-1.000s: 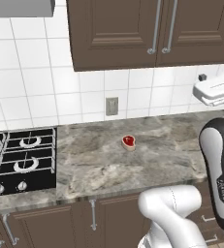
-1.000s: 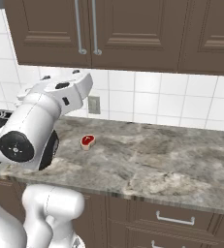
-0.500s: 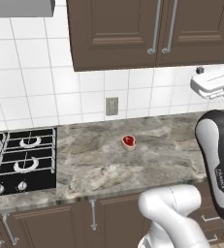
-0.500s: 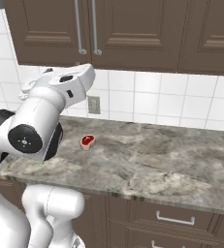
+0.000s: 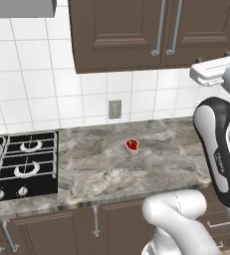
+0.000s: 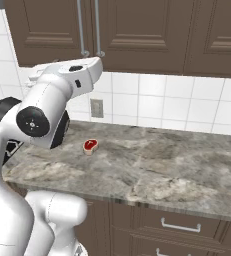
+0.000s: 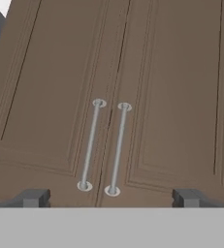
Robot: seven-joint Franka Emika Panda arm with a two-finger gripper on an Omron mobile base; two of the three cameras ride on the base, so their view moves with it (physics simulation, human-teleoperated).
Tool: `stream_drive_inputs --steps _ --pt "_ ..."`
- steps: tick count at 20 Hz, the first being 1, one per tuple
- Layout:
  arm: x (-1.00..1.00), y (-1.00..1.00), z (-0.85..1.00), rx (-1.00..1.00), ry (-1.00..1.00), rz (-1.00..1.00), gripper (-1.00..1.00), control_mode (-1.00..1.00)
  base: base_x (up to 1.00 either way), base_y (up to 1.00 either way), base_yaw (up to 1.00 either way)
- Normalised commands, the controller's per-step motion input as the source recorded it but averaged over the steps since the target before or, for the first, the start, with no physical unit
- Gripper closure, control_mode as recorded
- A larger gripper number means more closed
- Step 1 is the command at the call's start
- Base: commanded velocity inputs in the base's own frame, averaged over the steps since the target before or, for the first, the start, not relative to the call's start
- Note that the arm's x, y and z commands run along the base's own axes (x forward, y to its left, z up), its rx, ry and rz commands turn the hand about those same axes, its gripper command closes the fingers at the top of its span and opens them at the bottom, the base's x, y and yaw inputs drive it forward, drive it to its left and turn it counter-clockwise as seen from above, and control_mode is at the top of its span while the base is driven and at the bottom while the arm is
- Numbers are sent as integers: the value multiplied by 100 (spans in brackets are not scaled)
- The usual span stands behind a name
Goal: Retrieve the tupperware from the cabinet, then place the raw meat into the tupperware to avoid contamination.
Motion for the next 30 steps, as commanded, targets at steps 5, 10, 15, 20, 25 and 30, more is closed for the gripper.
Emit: stream_drive_inputs --steps 5,10,15,20,25,30 --pt "26 0 0 7 1 0 -100 -100 0 0 0" --pt "19 0 0 1 0 0 -100 -100 0 0 0" --pt "11 0 0 0 -1 0 -100 -100 0 0 0" --pt "21 0 0 0 -1 0 -100 -100 0 0 0" --pt "21 0 0 0 -4 0 -100 -100 0 0 0" --pt "19 0 1 4 -5 0 -100 -100 0 0 0"
